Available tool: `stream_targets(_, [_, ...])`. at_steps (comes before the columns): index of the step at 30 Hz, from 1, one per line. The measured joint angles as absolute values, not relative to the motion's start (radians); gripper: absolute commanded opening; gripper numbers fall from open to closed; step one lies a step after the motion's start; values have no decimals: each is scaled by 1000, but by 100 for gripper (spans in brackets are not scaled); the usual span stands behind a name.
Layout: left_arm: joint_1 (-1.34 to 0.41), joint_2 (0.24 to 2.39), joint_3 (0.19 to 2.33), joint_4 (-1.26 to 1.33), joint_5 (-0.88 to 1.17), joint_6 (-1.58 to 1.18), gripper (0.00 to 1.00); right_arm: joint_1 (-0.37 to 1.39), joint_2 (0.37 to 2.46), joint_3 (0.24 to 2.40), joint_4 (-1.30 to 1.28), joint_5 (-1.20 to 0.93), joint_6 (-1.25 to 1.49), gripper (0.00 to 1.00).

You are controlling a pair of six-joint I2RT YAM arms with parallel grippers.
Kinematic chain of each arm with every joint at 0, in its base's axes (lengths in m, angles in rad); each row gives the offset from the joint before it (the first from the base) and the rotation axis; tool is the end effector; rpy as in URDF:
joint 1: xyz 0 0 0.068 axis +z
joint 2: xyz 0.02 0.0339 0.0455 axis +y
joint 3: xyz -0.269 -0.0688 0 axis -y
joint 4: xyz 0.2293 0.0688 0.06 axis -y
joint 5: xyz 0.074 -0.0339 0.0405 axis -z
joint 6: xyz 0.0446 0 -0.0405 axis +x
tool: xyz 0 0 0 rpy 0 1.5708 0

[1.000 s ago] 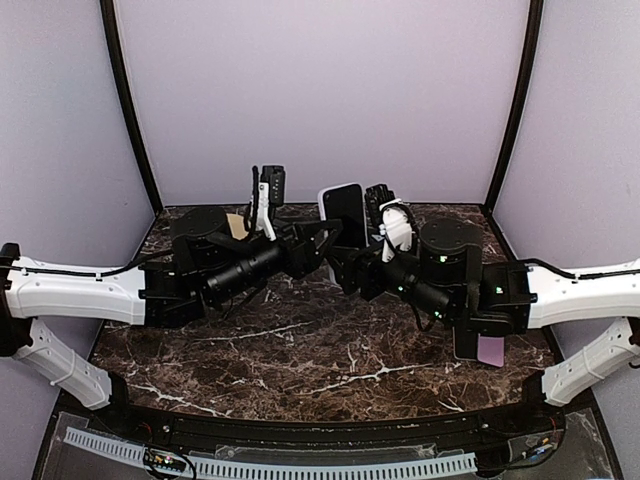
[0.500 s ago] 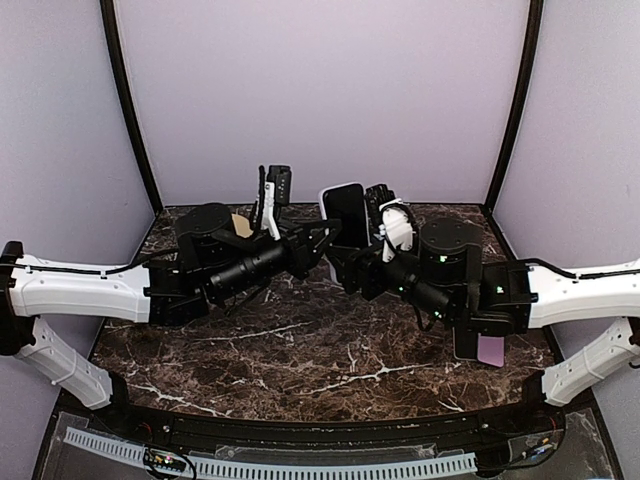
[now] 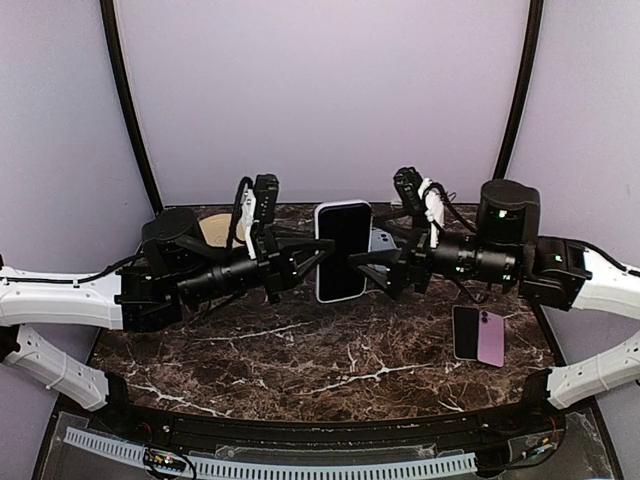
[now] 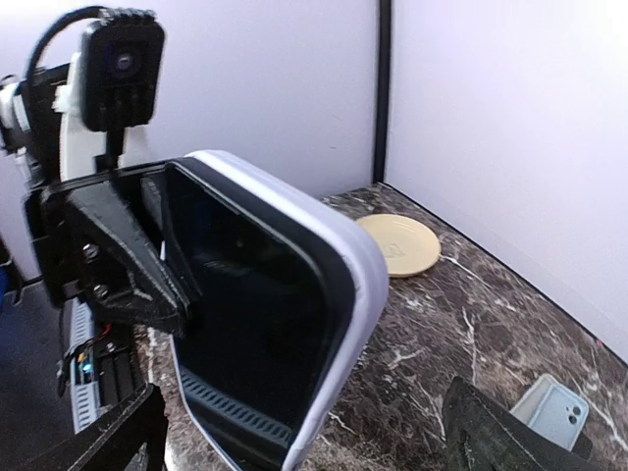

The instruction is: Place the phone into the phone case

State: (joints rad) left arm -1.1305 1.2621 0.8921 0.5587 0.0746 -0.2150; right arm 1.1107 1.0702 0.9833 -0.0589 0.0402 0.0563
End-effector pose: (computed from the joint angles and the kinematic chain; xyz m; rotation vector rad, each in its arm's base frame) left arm 0.1206 -0.2639 0.3650 0.7160 1.3018 -1.1615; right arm 0.1090 0.2159 0.3721 -0.8727 1.5608 0.8210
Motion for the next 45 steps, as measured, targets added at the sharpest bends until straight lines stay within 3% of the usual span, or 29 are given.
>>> stream_targets(4, [-1131,1208,884,559,212,-160,0,1083,1034,1039,-130,-182,-14,89])
stream_targets(7, [-1131,1191,884,560,291,-141,0,1077,1038,1073,-152,-300,-55,66])
stream_targets(17, [-1132,1192,881,548,399,-124,0,1056,1069,1090,-165,-487,-41,0])
stream_targets(22, [-1131,1192,882,543,405,-107,0,1050,1074,1092,-167,-516,-24,0])
stream_targets(24, [-1132,1192,882,543,403,-107,17,1050,1074,1092,-167,-519,-24,0])
stream_targets(25, [-1132,1192,882,543,402,-107,31,1050,1074,1092,-167,-520,-25,0])
stream_targets(27, [-1133,1192,882,545,395,-103,46,1050,1075,1093,-168,-524,-26,0])
stream_targets(29, [-1136,1192,882,552,383,-105,50,1050,1081,1094,-181,-525,-26,0])
stream_targets(33, [-1137,1193,882,569,368,-115,46,1049,1101,1094,-210,-524,-27,0])
stream_targets(35, [-1137,1193,882,574,358,-119,37,1049,1102,1094,-219,-524,-27,0])
stream_targets(38, [-1137,1197,882,583,347,-129,12,1048,1102,1094,-221,-525,-27,0])
stream_targets(40, [-1136,1200,882,585,342,-146,1,1048,1102,1094,-223,-526,-30,0])
stream_targets(45, [-1137,1201,881,594,348,-155,0,1046,1102,1097,-226,-532,-44,2])
